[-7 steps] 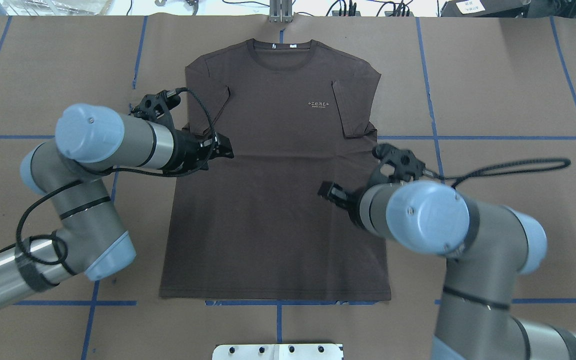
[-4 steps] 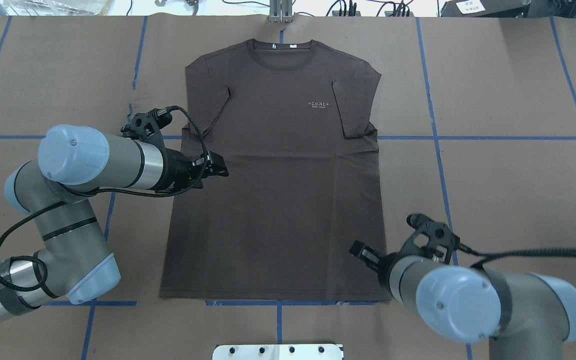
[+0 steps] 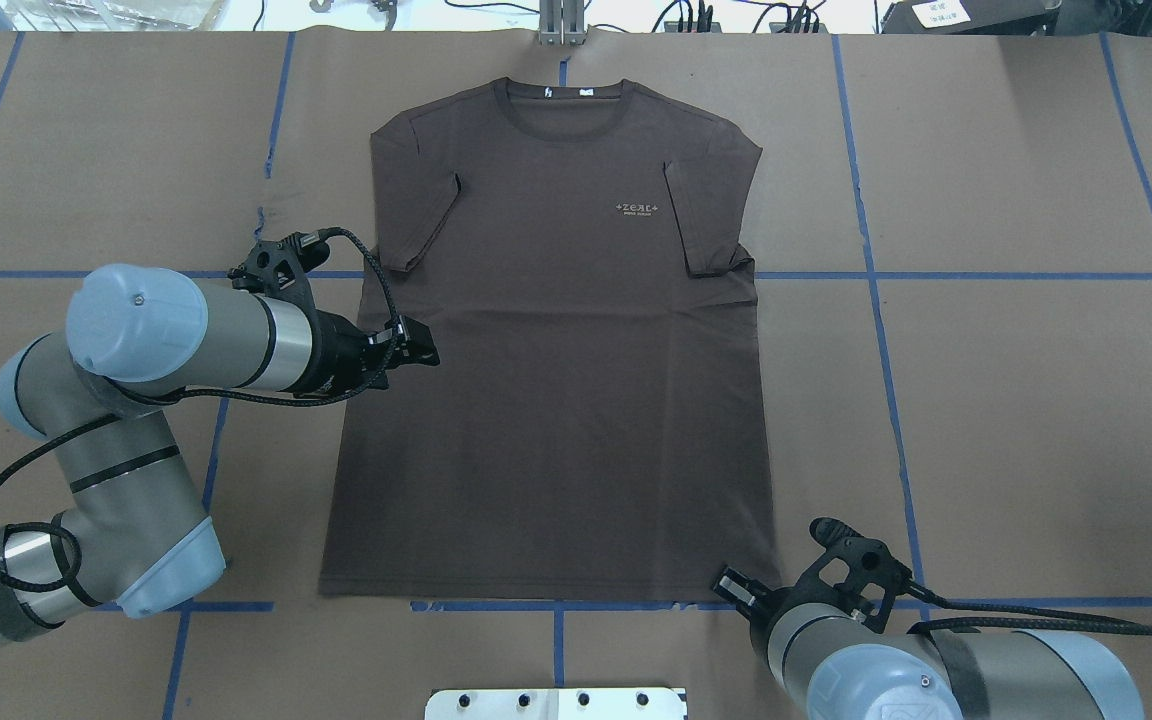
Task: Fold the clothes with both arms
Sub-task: 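Move both grippers down to the shirt hem nearest the robot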
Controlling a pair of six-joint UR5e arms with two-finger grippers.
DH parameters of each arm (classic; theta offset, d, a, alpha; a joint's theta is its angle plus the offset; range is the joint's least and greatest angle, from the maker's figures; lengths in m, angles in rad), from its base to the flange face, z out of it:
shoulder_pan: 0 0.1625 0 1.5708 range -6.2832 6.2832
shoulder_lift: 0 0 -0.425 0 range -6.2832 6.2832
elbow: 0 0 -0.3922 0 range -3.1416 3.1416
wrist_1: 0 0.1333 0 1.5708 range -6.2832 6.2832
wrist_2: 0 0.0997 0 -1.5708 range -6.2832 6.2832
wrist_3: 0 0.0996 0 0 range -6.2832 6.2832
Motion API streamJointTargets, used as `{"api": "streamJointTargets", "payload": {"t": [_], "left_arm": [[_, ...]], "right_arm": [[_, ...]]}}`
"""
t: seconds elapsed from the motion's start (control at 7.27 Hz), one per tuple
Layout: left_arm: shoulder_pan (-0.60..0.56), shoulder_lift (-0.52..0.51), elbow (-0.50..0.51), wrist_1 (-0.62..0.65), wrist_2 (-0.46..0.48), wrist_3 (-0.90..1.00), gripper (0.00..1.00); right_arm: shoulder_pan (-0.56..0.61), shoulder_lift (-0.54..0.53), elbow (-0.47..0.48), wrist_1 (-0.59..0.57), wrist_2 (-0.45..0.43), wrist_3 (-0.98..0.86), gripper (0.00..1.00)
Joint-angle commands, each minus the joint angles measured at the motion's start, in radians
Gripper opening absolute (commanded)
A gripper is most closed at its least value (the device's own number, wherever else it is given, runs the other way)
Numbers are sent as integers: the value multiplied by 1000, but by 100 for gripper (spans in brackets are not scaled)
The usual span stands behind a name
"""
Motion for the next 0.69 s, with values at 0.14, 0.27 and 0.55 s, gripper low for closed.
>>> {"api": "streamJointTargets", "payload": {"t": [0.14, 0.27, 0.55], "left_arm": [[1, 3, 5, 0, 0, 4, 73], [1, 4, 6, 0, 0, 5, 73], [1, 4, 9, 0, 0, 7, 73]], "right_arm": [[-1, -4, -54, 0, -2, -2, 63], [1, -2, -55, -2, -2, -3, 63], [7, -8, -53, -2, -2, -5, 50]]}}
